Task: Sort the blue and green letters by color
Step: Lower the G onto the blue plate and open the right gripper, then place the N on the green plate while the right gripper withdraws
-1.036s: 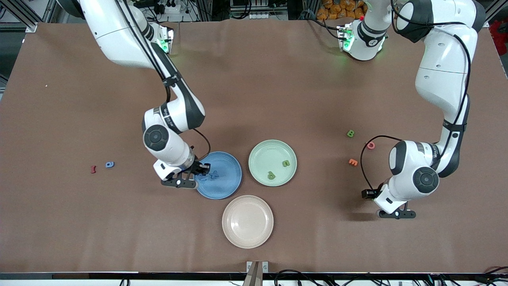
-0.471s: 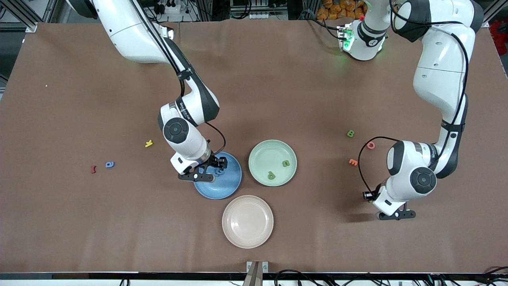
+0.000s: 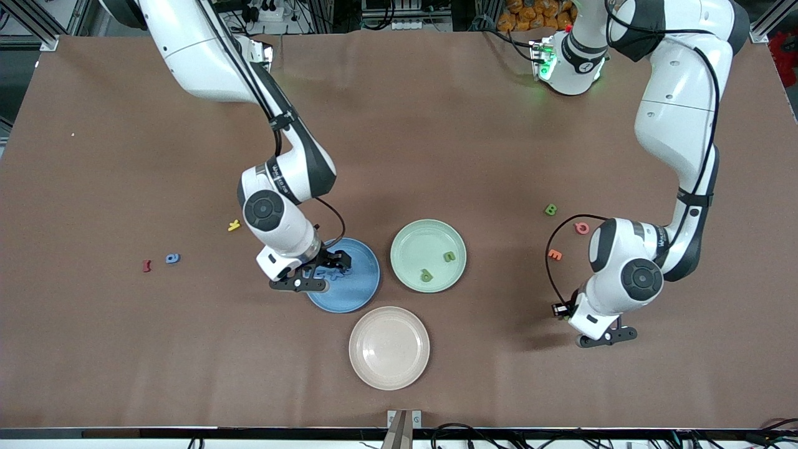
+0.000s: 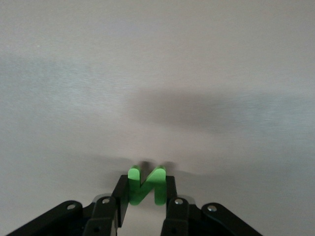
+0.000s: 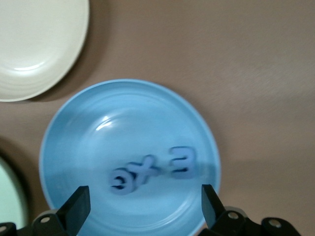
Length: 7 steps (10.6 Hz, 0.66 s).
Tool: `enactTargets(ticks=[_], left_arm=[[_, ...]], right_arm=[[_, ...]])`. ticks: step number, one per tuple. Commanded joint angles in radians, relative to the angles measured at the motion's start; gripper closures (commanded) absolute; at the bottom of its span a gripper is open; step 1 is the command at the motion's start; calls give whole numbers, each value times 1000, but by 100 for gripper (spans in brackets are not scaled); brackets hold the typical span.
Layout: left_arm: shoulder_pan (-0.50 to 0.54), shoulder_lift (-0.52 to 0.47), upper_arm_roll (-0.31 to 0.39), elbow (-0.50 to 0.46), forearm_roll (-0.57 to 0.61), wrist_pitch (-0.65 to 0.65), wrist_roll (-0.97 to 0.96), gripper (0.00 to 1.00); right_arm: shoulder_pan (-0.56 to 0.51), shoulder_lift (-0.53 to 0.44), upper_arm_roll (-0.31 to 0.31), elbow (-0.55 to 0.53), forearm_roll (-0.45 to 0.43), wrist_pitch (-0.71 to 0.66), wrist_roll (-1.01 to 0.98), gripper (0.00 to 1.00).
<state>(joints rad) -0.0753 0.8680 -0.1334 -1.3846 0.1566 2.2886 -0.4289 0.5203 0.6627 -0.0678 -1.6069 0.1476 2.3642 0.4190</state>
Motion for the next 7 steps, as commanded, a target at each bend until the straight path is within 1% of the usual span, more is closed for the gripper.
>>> enactTargets(ticks=[1,2,3,4,5,7], left_arm=[[-41,-44,6,-8,-19,-46,-112,100],[-61,-47,6,-8,-19,-46,-158,100],[-75,-61,6,-10,-19,-57,-200,100],[-101,-69,6,-8,-19,-96,-235,100],[-127,-79,5,-10,-19,-121,-279,100],[-204,-96,5,-10,-19,-144,-408,100]], right_arm=[[-98,-17,5,18,-3,-109,-141,0],[-136,-27,5,19,-8,-152,-219,0],[-173,-37,2,19,-14,-187,-256,0],[-193,-44,-12,19,-48,-210,-291,0],[-215,-48,-24,18,-74,-220,-330,0],[-265,-46,-26,16,-82,-230,-399,0]])
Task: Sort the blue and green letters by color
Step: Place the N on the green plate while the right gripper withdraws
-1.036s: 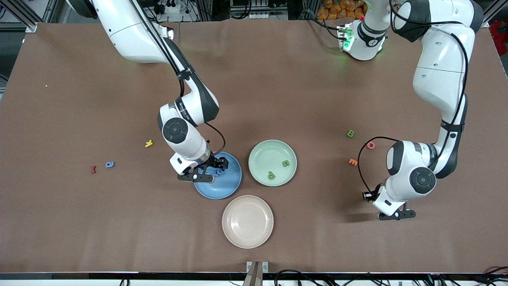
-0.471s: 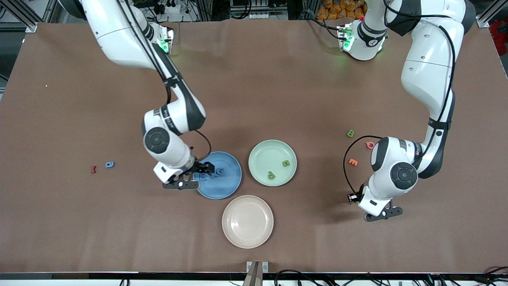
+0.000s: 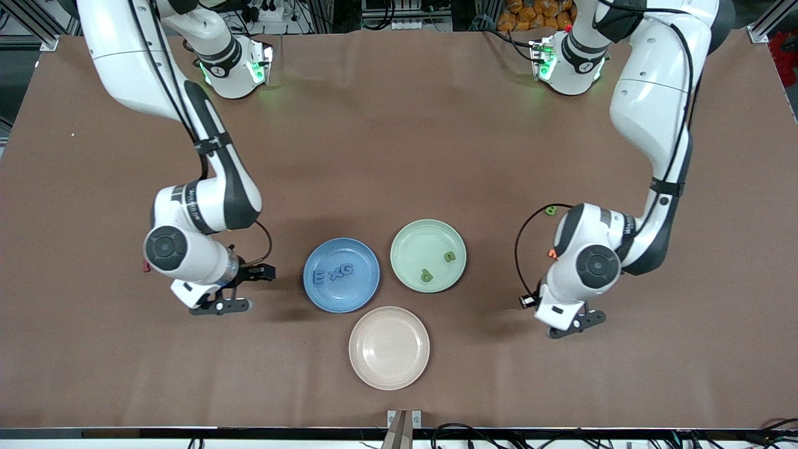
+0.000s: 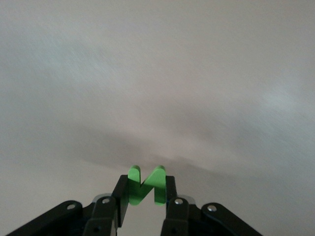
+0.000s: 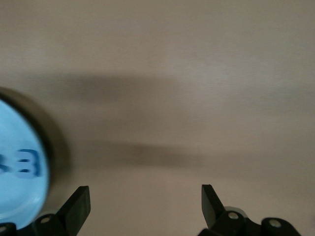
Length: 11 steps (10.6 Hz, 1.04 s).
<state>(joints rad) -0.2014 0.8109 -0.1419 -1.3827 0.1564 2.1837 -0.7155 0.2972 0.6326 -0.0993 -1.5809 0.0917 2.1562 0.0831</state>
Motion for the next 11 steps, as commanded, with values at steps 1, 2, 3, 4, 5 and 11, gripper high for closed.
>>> enactTargets(ticks=[1,2,3,4,5,11], left_arm=[[-110,-44,15,-12,-18,-53,-165,100],[-137,-53,15,-12,-18,-76,-200,100],[-160,-61,12,-12,-20,-97,-237,100],[-189,-70,5,-13,-20,-114,-284,100],[-214,-72,1,-13,-20,-117,-338,100],[-251,-76,-11,-42,-20,-119,-437,0]], right_arm=[[-68,-17,6,-11,-26,-22,-107,0],[-91,-19,4,-13,-26,-22,-147,0],[-114,-21,-3,-14,-26,-22,-178,0],[-133,-21,-5,-16,-26,-22,-196,0],[-157,-21,-3,-16,-26,-22,-209,0],[-294,-19,-5,-19,-27,-15,-333,0]])
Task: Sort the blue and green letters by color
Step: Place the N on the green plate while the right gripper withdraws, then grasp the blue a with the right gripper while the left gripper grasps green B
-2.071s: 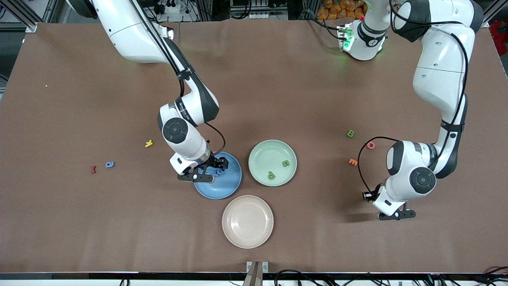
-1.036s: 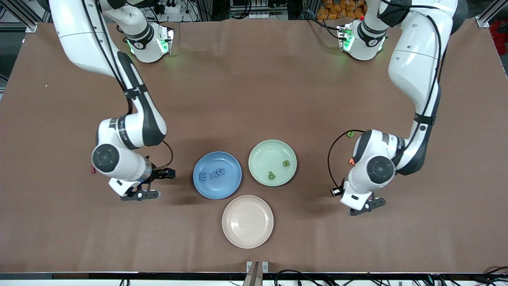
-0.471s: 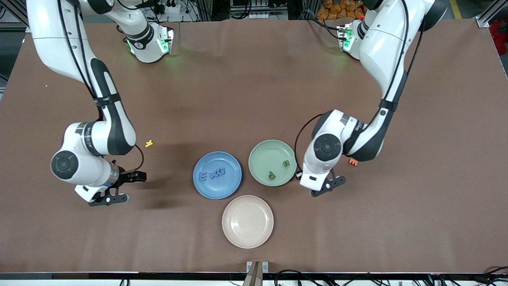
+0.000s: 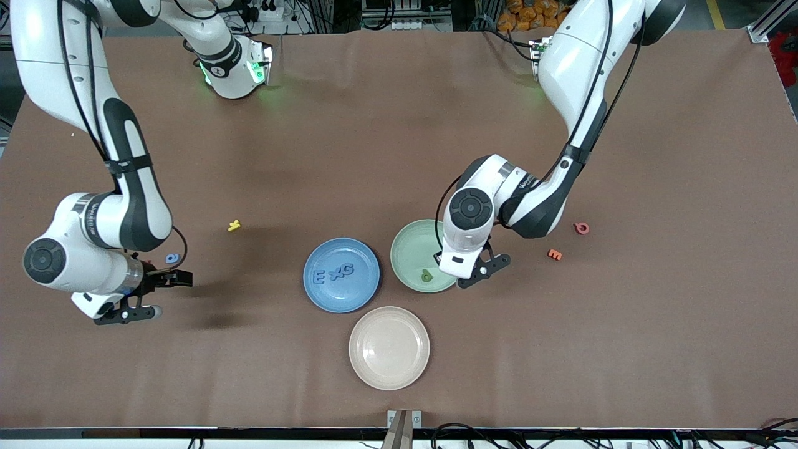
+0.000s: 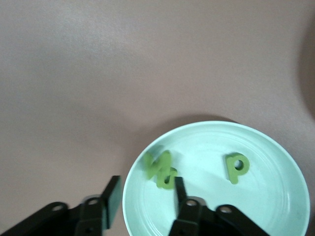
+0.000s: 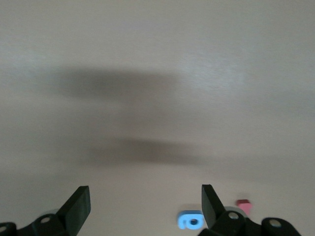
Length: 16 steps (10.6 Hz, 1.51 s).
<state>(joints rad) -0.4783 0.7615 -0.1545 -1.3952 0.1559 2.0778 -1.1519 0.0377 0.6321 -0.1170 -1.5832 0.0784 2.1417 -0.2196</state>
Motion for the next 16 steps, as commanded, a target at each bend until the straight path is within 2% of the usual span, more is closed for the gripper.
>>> enactTargets(ticks=[1,2,3,4,6,9,12,14,16], left_arm=[[61,-50,0,-66,-19,-11,27,0],[102,-85,-8,-108,-19,-11,87,0],[171,-124,-34,-158,-19,-7,156,0],[254,-155,-78,-209,-19,5,214,0],[367,-192,-135,-286,-10,44,285,0],[447,-339,-148,-529,-15,221,354,0],[506,-413,-148,-651,-16,273,386,0],[514,-465,-146,-781,-16,400,386,0],[518,-469,-146,-828,-6,453,412,0]], right_arm=[[-50,-20,13,-30,-29,10,-46,0],[-64,-40,14,-75,-43,58,-55,0],[-71,-72,14,-163,-43,155,-76,0],[-90,-87,14,-214,-43,212,-116,0],[-122,-112,16,-270,-42,231,-187,0],[-125,-157,17,-388,-39,316,-188,0],[-125,-163,19,-468,-37,414,-187,0],[-121,-163,20,-483,-36,422,-187,0],[-119,-158,22,-491,-32,440,-184,0]])
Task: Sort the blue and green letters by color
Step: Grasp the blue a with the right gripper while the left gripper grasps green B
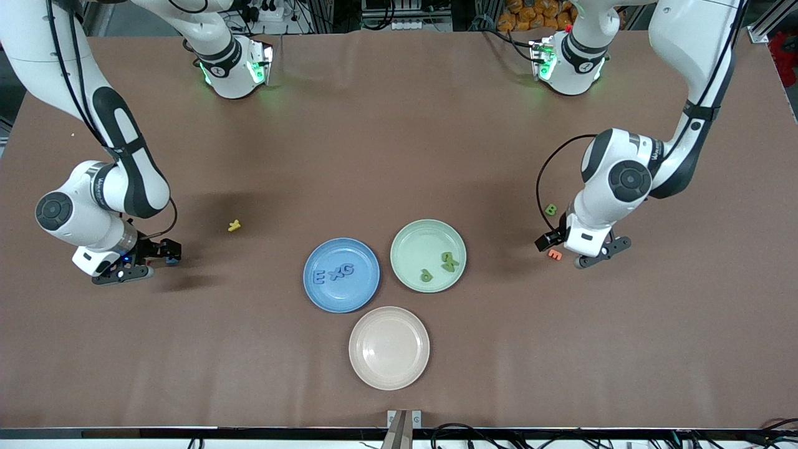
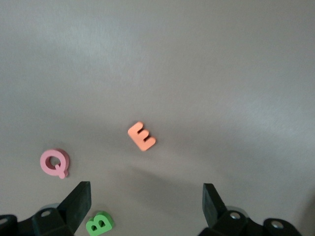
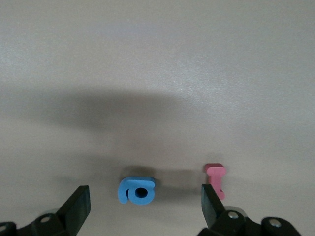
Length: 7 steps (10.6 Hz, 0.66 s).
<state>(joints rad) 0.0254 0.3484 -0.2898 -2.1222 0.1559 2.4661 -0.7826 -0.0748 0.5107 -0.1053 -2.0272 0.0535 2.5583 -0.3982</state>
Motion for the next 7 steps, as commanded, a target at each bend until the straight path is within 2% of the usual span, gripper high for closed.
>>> enactTargets(ticks=[1,7], left_arm=[[14,-49,-11,-101,-4,65,77,0],[4,-45,-31,-140,-7,63,477,0]], right_arm=[[-4,-37,12,-56,-7,36,-2,0],[6,-17,15,-73,-4,94,4,0]])
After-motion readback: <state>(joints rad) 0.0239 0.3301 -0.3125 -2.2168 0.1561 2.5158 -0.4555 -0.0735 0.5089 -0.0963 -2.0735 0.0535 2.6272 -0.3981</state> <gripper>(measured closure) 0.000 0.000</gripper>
